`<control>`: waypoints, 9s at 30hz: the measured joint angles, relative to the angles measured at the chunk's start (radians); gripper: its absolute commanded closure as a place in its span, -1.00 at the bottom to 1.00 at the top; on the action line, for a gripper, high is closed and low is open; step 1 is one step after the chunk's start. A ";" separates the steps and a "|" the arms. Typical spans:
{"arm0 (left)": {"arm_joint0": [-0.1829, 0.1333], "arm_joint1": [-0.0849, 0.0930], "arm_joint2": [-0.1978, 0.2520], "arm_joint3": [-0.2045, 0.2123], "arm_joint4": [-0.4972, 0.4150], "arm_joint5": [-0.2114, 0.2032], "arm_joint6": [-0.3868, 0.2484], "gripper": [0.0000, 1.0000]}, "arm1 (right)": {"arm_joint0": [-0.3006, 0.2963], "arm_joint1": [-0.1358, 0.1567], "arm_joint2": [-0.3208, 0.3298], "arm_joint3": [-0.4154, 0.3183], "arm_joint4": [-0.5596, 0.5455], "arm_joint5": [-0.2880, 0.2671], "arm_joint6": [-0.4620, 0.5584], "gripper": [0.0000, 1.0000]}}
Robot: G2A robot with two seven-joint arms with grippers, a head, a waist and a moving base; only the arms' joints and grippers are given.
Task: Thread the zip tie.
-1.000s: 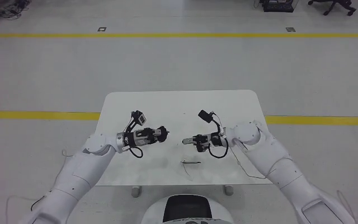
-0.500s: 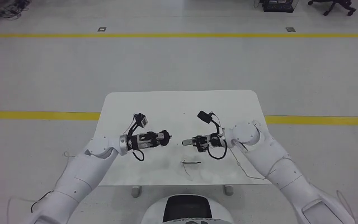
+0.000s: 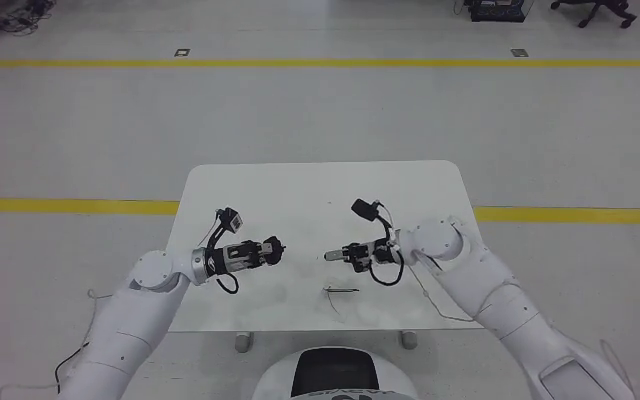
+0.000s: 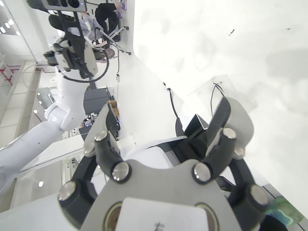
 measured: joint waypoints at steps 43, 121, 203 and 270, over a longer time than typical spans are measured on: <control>0.037 0.027 -0.070 0.010 -0.060 0.000 -0.054 1.00 | 0.208 -0.126 -0.395 0.040 -0.476 0.259 0.122 -1.00; 0.037 0.029 -0.073 0.008 -0.055 0.000 -0.065 1.00 | 0.182 -0.371 -0.474 0.397 -0.657 0.212 0.131 0.58; 0.037 0.029 -0.073 0.008 -0.055 0.000 -0.065 1.00 | -0.136 -0.214 0.033 -0.027 -0.778 -0.084 0.246 1.00; 0.319 -0.037 0.047 -0.296 0.234 0.000 0.547 1.00 | -0.535 -0.018 0.226 -0.389 -0.377 -0.412 -0.681 1.00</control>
